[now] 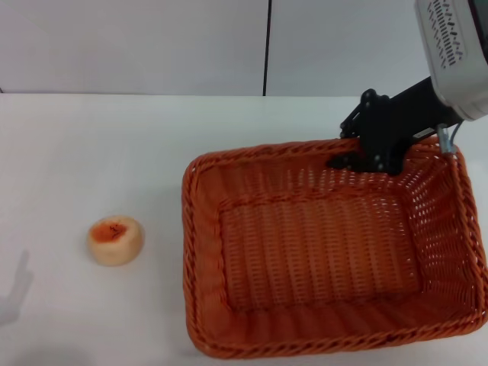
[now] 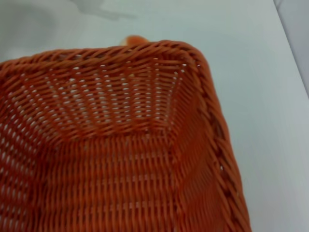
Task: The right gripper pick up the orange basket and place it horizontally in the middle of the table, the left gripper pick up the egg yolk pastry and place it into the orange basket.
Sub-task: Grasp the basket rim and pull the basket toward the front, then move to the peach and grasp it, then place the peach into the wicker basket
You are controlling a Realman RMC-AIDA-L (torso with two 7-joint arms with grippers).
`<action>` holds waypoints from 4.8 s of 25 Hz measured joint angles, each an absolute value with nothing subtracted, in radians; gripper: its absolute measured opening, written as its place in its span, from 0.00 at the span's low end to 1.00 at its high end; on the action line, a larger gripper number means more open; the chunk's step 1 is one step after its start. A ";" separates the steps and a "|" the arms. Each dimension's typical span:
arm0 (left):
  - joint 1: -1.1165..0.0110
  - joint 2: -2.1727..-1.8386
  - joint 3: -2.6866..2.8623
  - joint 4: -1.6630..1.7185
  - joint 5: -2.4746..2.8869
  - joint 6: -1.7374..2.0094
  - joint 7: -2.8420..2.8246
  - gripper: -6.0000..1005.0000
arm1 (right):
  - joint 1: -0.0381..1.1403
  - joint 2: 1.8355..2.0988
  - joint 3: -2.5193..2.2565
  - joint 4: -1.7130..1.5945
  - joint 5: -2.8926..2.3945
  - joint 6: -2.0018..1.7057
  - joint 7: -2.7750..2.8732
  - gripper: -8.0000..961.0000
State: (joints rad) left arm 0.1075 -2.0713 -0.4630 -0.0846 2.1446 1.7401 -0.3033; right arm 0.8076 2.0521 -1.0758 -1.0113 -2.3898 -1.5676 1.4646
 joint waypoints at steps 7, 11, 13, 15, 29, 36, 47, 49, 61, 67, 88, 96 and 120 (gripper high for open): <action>0.108 -2.071 -0.458 -0.086 2.145 1.741 -0.304 0.80 | 0.798 2.070 -1.083 -1.006 -2.367 -1.538 1.437 0.27; 0.109 -2.069 -0.456 -0.086 2.144 1.744 -0.304 0.80 | 0.792 2.073 -1.095 -1.002 -2.367 -1.512 1.445 0.29; 0.109 -2.069 -0.456 -0.086 2.144 1.744 -0.304 0.80 | 0.789 2.074 -1.096 -0.999 -2.367 -1.505 1.449 0.29; 0.109 -2.069 -0.455 -0.086 2.144 1.744 -0.304 0.80 | 0.785 2.075 -1.096 -0.996 -2.367 -1.500 1.456 0.30; 0.081 -2.058 -0.406 -0.042 2.145 1.774 -0.374 0.80 | 0.572 2.075 -1.000 -1.194 -1.976 -1.478 1.493 0.60; -0.008 -2.058 -0.254 0.160 2.146 1.824 -0.534 0.80 | 0.324 2.080 -0.954 -1.165 -1.415 -1.437 1.346 0.60; -0.184 -2.061 -0.016 0.269 2.156 1.657 -0.654 0.80 | 0.184 2.080 -0.934 -0.645 -0.828 -1.581 0.883 0.60; -0.198 -2.062 0.019 0.269 2.158 1.613 -0.661 0.80 | 0.185 2.081 -0.905 -0.598 -0.823 -1.611 0.861 0.60; -0.195 -2.066 0.067 0.248 2.159 1.512 -0.634 0.75 | 0.189 2.078 -0.813 -0.497 -0.797 -1.695 0.852 0.60; -0.201 -2.067 0.080 0.205 2.160 1.490 -0.596 0.70 | 0.196 2.078 -0.808 -0.480 -0.796 -1.696 0.851 0.60; -0.184 -2.056 -0.081 0.195 2.150 1.700 -0.581 0.30 | 0.190 2.076 -0.741 -0.424 -0.793 -1.748 0.850 0.60; -0.256 -2.063 -0.046 0.228 2.159 1.932 -0.641 0.20 | 0.202 2.077 -0.752 -0.413 -0.793 -1.774 0.854 0.60; -0.463 -2.066 0.213 -0.093 2.159 1.656 -0.539 0.17 | 0.228 2.077 -0.746 -0.365 -0.797 -1.808 0.859 0.60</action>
State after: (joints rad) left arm -0.4627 -2.0659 0.2130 -0.0928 2.1593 1.6558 -0.5389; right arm 0.2281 2.0768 -0.7461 -0.3651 -0.7974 -1.8085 0.8589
